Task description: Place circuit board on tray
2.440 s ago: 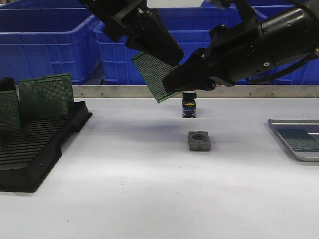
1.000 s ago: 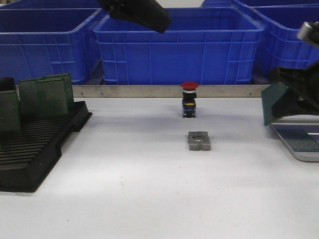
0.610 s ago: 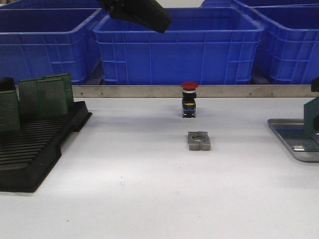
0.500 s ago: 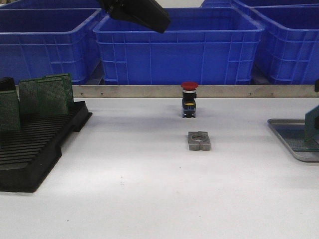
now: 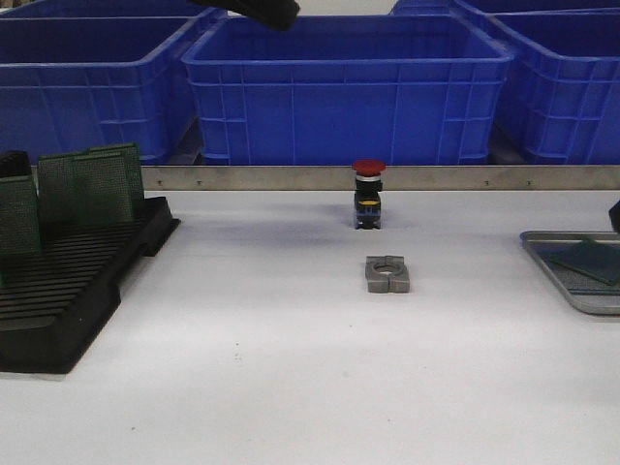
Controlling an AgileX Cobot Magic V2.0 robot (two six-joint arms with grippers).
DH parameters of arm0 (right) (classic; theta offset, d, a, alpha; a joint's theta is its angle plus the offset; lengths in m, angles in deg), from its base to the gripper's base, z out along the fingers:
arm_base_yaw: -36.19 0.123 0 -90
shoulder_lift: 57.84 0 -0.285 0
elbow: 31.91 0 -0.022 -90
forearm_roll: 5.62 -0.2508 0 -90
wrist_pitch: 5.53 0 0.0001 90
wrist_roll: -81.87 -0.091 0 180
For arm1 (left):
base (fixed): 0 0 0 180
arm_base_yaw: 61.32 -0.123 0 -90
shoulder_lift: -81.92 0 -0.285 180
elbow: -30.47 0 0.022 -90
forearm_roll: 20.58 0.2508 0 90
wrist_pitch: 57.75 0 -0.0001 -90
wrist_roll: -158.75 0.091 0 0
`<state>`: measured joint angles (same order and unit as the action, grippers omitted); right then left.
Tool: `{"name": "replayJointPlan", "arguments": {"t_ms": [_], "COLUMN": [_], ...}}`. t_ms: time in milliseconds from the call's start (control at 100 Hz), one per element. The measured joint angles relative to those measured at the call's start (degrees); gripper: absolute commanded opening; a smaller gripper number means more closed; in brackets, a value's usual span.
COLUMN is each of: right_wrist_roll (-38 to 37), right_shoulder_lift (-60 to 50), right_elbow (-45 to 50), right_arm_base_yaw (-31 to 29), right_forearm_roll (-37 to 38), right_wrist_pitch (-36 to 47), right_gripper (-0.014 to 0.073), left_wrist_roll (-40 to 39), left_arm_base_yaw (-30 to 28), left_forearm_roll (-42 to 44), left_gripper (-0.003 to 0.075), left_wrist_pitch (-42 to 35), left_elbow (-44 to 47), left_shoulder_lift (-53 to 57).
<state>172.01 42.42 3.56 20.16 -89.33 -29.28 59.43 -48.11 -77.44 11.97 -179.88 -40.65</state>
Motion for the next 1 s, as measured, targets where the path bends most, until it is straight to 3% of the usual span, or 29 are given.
{"name": "replayJointPlan", "arguments": {"t_ms": [140,310,650,860,1000], "right_wrist_roll": [0.00,0.00,0.00,0.00,0.11], "right_shoulder_lift": [-5.33,-11.84,-23.32,-29.87,-33.95], "right_elbow": [0.00,0.12,0.99,3.81,5.99], "right_arm_base_yaw": [0.00,0.00,1.96,11.29,18.41], "right_forearm_roll": [2.19,4.37,2.21,-0.32,-1.66], "right_wrist_pitch": [-2.16,-5.50,-6.63,-1.66,2.27], "right_gripper": [-0.0121,-0.0107,-0.0107,-0.0107,-0.0107], "left_wrist_roll": [-5.77,-8.93,-17.75,-23.67,-26.56], "left_arm_base_yaw": [-2.50,-4.45,-5.09,-5.09,-5.09], "left_forearm_roll": [0.00,1.14,12.15,14.72,15.29], "left_gripper": [-0.0020,-0.0020,-0.0020,-0.0020,-0.0020], "left_wrist_pitch": [0.00,0.00,1.12,1.27,-3.82], "left_elbow": [-0.32,-0.32,-0.32,1.22,6.23], "left_shoulder_lift": [0.52,2.52,11.62,17.63,23.05]}}
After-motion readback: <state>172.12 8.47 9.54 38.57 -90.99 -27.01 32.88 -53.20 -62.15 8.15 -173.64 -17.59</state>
